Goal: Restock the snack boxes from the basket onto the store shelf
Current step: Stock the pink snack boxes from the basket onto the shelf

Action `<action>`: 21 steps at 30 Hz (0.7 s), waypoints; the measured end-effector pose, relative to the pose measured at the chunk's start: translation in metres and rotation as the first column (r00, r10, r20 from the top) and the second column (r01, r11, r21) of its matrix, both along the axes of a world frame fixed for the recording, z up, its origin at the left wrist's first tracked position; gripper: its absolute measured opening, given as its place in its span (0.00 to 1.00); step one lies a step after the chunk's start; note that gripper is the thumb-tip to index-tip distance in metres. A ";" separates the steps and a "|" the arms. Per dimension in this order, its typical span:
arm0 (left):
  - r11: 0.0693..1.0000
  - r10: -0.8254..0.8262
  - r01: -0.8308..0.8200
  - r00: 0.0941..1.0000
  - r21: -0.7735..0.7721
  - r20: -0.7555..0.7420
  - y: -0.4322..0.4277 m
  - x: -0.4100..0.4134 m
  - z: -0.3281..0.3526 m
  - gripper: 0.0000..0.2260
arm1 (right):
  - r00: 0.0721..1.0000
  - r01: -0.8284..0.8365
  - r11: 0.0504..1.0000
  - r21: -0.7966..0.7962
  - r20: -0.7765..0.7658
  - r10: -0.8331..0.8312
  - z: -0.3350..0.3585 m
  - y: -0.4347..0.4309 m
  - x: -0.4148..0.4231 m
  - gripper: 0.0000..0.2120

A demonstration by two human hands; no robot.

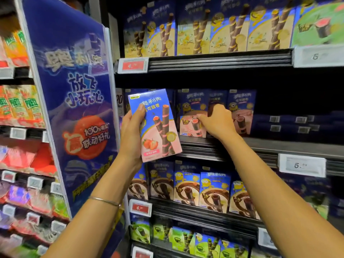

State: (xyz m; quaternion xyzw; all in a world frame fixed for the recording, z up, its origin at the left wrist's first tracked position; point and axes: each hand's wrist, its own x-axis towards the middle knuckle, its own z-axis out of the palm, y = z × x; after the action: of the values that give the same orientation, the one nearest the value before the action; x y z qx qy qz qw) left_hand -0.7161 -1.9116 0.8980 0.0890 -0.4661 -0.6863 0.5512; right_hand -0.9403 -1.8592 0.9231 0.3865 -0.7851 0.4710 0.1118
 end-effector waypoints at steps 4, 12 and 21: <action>1.000 0.004 -0.004 1.000 0.011 -0.010 0.003 -0.001 0.000 0.33 | 0.992 0.046 0.998 0.039 -0.120 -0.041 0.000 -0.010 0.003 0.13; 1.000 0.025 -0.025 1.000 0.010 0.016 0.003 0.001 -0.003 0.27 | 0.966 0.123 0.984 0.127 -0.244 -0.089 0.001 -0.024 0.008 0.10; 0.998 0.046 -0.042 0.996 -0.049 0.082 0.003 0.001 -0.005 0.30 | 0.969 0.122 0.970 0.210 -0.239 -0.070 0.007 -0.032 0.012 0.12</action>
State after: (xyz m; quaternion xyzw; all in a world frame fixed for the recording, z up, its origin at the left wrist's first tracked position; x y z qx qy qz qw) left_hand -0.7149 -1.9090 0.8931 0.1145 -0.5028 -0.6584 0.5482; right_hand -0.9283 -1.8913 0.9296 0.4098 -0.8325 0.3261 0.1804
